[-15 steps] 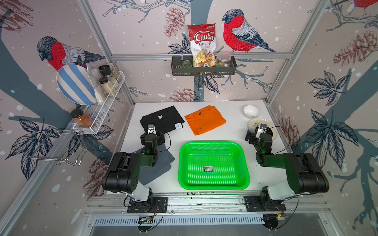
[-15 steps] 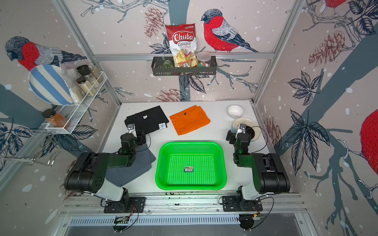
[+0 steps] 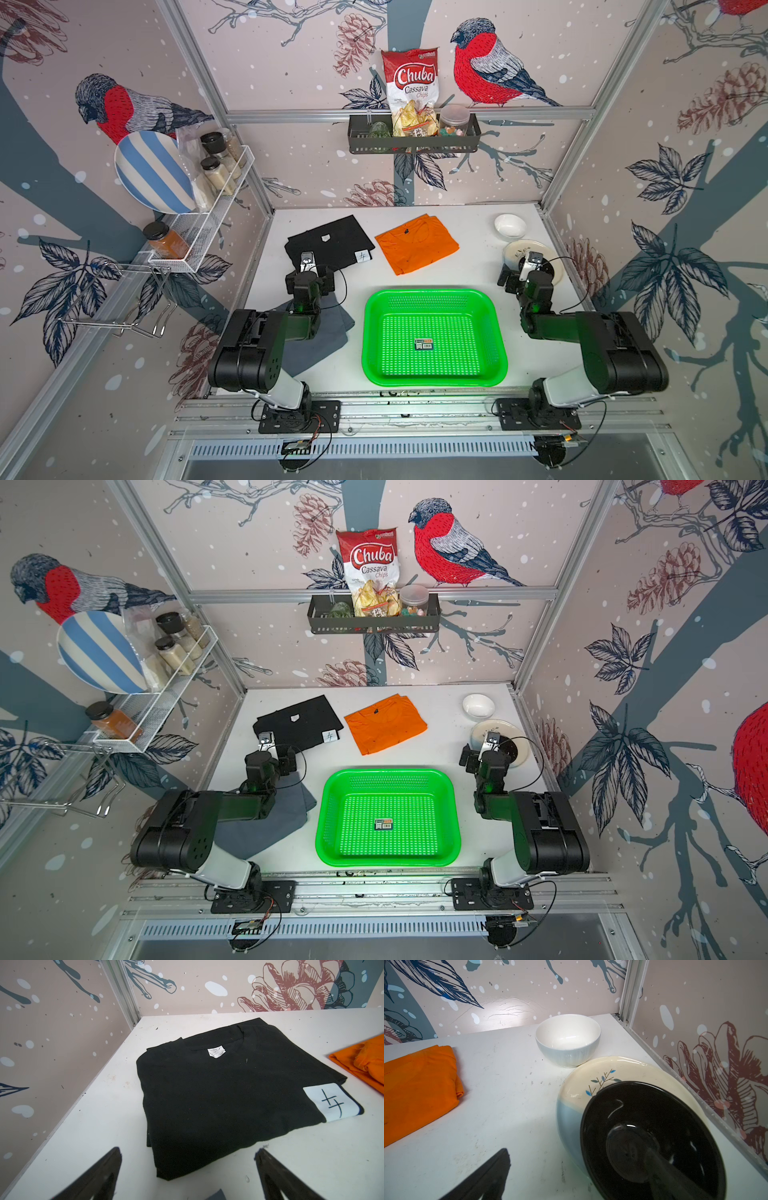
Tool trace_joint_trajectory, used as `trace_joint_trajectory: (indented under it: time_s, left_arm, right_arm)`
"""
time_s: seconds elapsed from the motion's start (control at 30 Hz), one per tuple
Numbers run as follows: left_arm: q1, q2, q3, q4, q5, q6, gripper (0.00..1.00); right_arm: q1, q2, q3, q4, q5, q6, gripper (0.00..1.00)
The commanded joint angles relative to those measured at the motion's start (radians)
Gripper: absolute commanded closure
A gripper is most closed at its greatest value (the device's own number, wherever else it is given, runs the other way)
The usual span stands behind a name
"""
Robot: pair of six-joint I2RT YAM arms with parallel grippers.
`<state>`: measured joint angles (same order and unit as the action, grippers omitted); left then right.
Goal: Put the folded t-shirts into the basket
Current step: Adjust the bin at the center of the board.
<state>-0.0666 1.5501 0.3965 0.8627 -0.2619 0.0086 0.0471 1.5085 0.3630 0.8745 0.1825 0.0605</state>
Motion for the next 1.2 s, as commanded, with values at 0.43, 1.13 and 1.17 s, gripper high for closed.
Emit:
trace_joint_trajectory:
  time_s: [0.43, 1.13, 1.17]
  left_arm:
    - [0.002, -0.099, 0.087, -0.23, 0.067, 0.033, 0.01]
    - [0.247, -0.345, 0.758, -1.841, 0.328, 0.471, 0.03]
    - [0.274, -0.357, 0.759, -1.876, 0.337, 0.485, 0.03]
  right_arm:
    - [0.18, -0.552, 0.318, -0.907, 0.043, -0.018, 0.0]
    - [0.873, -0.095, 0.943, -1.173, -0.008, -0.102, 0.0]
    - [0.916, -0.031, 0.983, -1.18, -0.027, -0.122, 0.0]
